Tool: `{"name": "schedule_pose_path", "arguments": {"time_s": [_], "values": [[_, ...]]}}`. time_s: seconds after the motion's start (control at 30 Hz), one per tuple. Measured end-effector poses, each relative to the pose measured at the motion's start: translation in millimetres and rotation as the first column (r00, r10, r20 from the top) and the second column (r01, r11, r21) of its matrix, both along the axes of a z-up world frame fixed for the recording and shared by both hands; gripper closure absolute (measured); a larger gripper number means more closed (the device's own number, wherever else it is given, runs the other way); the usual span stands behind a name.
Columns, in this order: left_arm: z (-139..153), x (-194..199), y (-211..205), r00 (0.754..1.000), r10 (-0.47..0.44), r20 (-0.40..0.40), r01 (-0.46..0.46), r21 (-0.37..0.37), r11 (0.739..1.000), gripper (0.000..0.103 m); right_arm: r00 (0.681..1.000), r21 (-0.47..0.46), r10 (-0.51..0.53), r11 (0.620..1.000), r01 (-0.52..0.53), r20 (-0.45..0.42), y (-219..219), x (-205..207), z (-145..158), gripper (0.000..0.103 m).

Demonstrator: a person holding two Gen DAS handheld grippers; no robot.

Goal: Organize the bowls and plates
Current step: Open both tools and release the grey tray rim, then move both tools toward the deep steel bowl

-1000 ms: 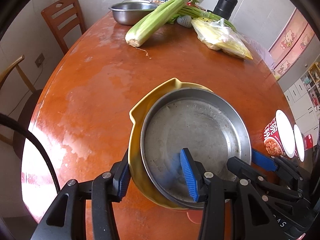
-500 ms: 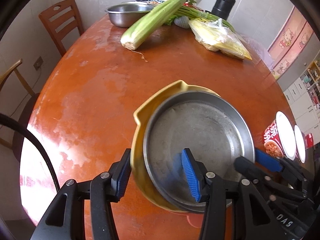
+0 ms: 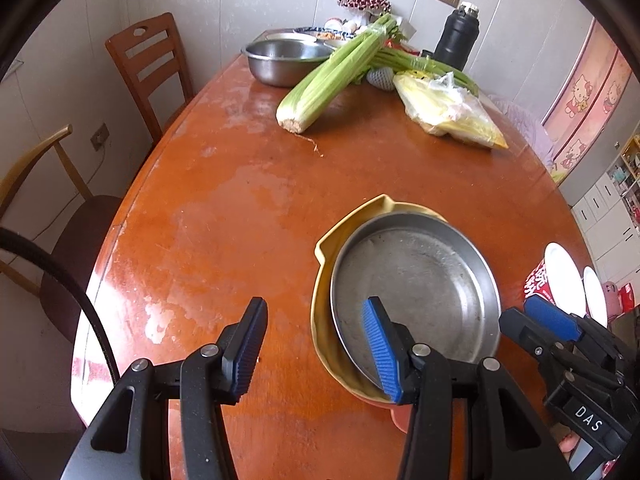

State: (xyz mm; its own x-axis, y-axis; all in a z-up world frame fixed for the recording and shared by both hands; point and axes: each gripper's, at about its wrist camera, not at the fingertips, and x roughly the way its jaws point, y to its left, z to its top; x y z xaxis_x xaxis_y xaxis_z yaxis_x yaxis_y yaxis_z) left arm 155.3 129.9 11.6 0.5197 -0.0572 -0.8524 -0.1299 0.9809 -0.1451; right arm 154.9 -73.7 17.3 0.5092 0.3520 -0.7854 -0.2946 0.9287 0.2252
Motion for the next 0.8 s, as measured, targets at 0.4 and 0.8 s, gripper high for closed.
{"name": "schedule_pose_path", "arguments": {"time_s": [0.4,0.8], "values": [[28,-14,-31,0.998,-0.028,0.061,0.027,0.02,0.999,0.052,0.992,-0.008,-0.002,1.0,0.003,0.123,-21,-20,33,0.039],[49,-16,-89,0.991,-0.095,0.097,0.093,0.023,0.995,0.051,0.961,0.015,-0.05,0.999,0.048,0.27,-82,-43,71,0.038]]}}
